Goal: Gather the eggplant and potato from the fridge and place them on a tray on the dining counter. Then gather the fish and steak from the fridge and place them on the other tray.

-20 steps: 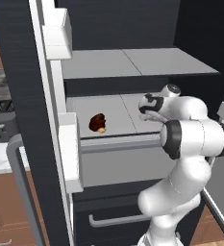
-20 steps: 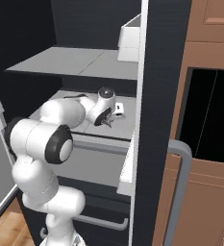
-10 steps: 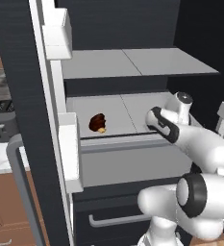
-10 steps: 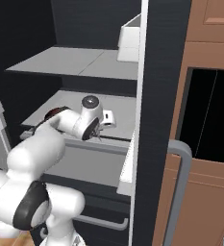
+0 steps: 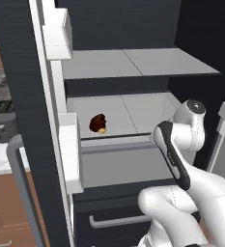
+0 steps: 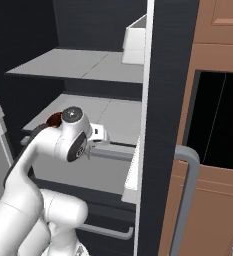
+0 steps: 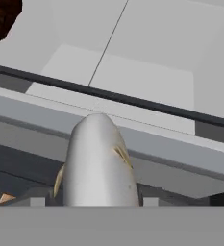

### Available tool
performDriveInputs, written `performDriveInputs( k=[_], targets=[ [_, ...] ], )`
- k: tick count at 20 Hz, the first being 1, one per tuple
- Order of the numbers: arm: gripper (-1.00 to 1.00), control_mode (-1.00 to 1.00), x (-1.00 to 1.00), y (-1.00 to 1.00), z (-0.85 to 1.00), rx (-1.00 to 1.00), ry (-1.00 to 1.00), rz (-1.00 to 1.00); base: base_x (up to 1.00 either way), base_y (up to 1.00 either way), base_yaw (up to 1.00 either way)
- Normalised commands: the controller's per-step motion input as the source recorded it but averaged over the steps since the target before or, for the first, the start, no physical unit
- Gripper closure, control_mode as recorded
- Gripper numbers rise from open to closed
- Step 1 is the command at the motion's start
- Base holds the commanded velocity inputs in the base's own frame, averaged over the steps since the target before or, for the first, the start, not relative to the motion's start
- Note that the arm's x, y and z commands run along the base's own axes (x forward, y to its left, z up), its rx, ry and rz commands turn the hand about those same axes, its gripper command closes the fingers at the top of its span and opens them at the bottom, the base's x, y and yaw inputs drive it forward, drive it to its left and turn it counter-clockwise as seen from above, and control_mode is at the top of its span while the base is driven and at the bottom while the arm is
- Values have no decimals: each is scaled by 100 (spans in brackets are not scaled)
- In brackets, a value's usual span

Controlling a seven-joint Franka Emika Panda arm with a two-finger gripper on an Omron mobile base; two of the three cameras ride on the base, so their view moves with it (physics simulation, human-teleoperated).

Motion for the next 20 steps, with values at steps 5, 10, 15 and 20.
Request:
performDriveInputs(
  k=[5, 10, 15, 20],
  targets=[
    [100, -100, -93, 4, 0, -2, 0, -22, 0, 0, 0],
    [100, -100, -58, 0, 0, -1, -3, -17, 0, 0, 0],
    [100, 100, -22, 0, 0, 0, 0, -5, -25, 0, 0],
    [100, 100, 0, 0, 0, 0, 0, 0, -91, 0, 0]
  ],
)
